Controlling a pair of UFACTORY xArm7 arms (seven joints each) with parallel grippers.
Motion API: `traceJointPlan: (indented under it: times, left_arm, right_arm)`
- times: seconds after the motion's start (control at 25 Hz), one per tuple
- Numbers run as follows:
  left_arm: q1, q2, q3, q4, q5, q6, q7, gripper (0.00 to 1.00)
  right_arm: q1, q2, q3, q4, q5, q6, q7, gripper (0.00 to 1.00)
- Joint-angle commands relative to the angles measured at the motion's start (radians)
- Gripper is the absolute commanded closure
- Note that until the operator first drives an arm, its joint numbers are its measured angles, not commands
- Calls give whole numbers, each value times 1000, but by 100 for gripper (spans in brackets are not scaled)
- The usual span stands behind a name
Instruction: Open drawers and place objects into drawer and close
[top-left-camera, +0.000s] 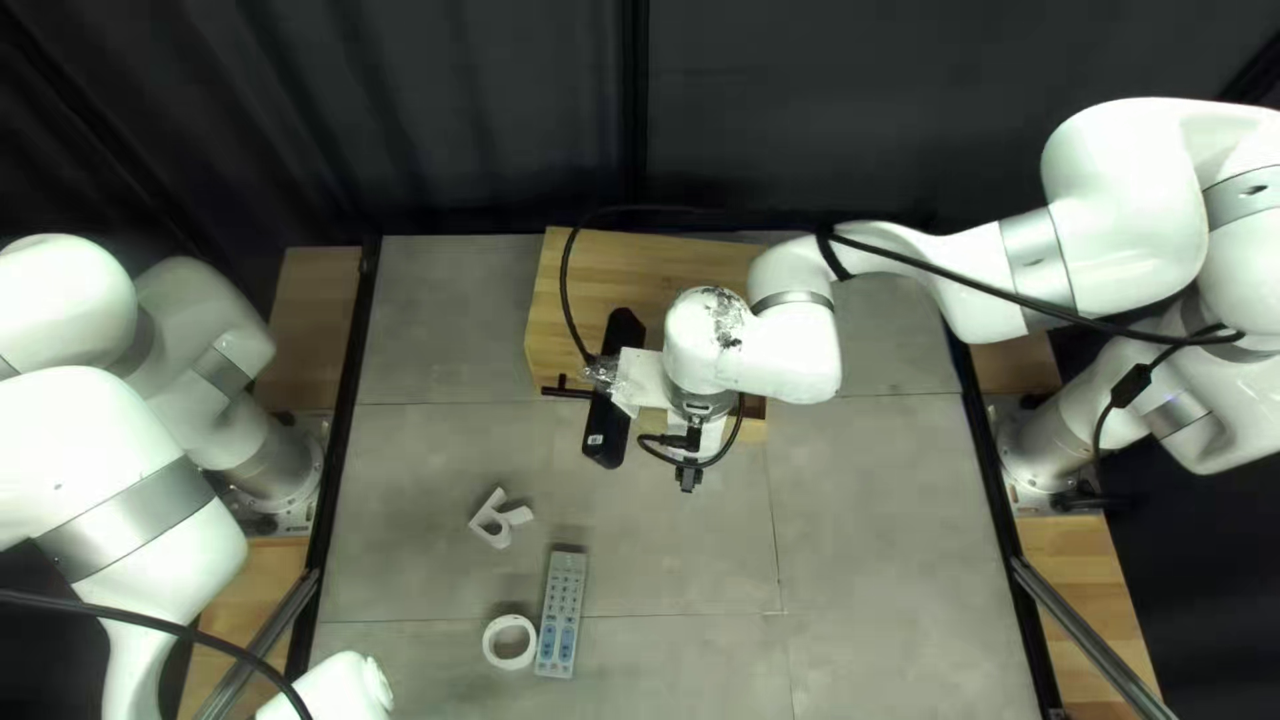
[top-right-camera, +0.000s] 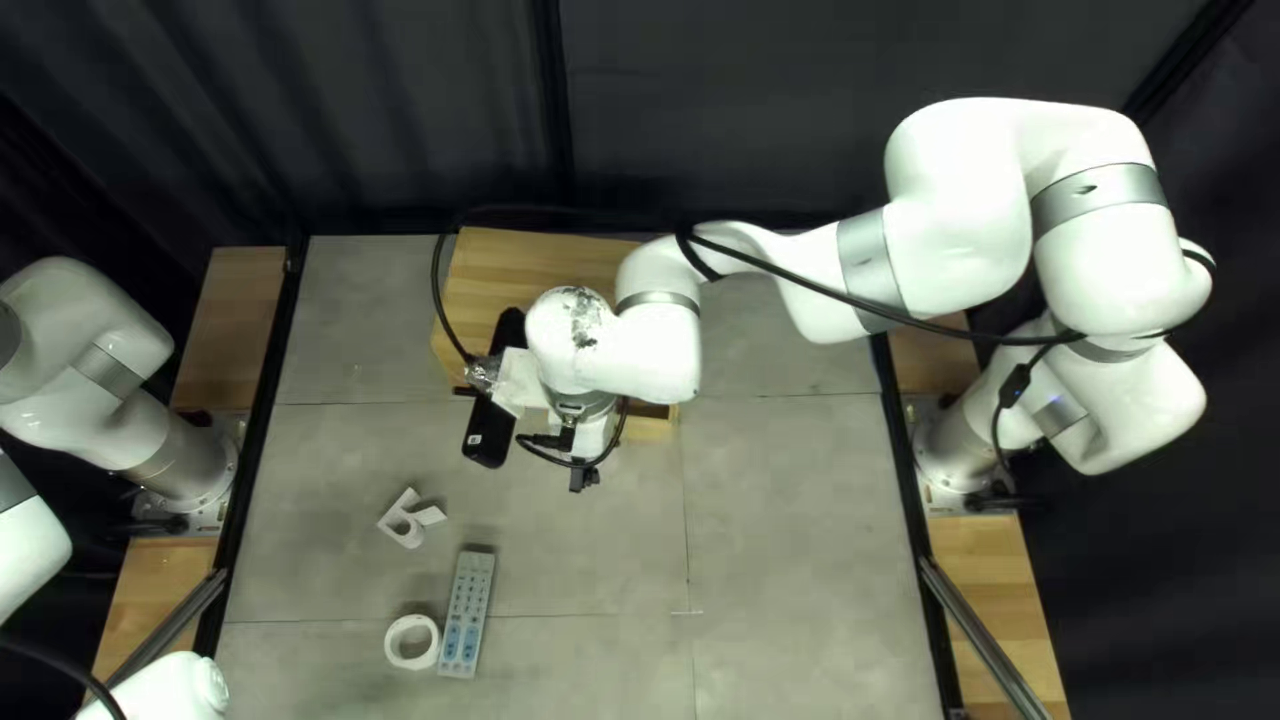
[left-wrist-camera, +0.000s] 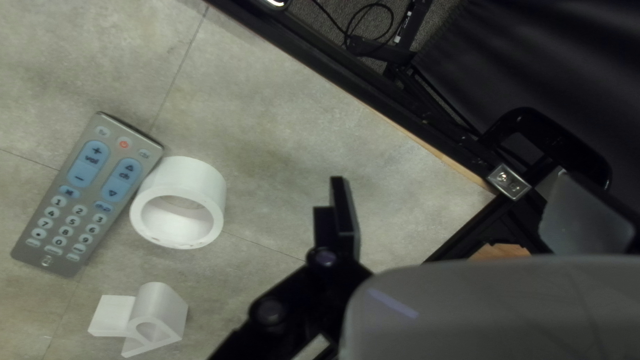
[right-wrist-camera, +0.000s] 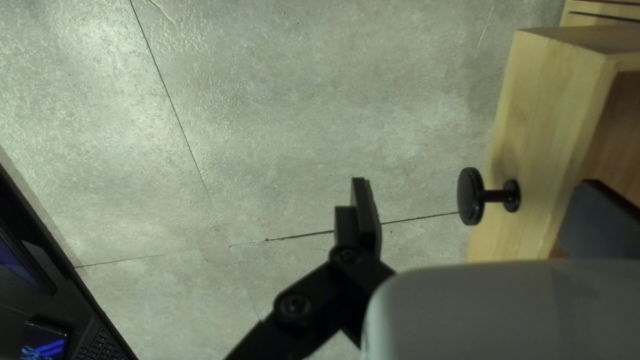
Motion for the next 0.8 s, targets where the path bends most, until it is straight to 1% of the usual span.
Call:
traceJointPlan:
  times: [0.04,0.2,0.44,0.8]
  left_arm:
    - [0,0,0,0,0,0,0,0]
    - [0,0,0,0,0,0,0,0]
    - [0,0,0,0,0,0,0,0]
    - [0,0,0,0,0,0,0,0]
  right_arm:
    - [-1,3,-2,10,-5,14,0,0]
    - [-3,-11,-11,8,-33,46,-1,0]
    - [1,-45,-22,-30,-70,49,12,0]
    - [7,-30,-15,-63,-58,-4,27,0]
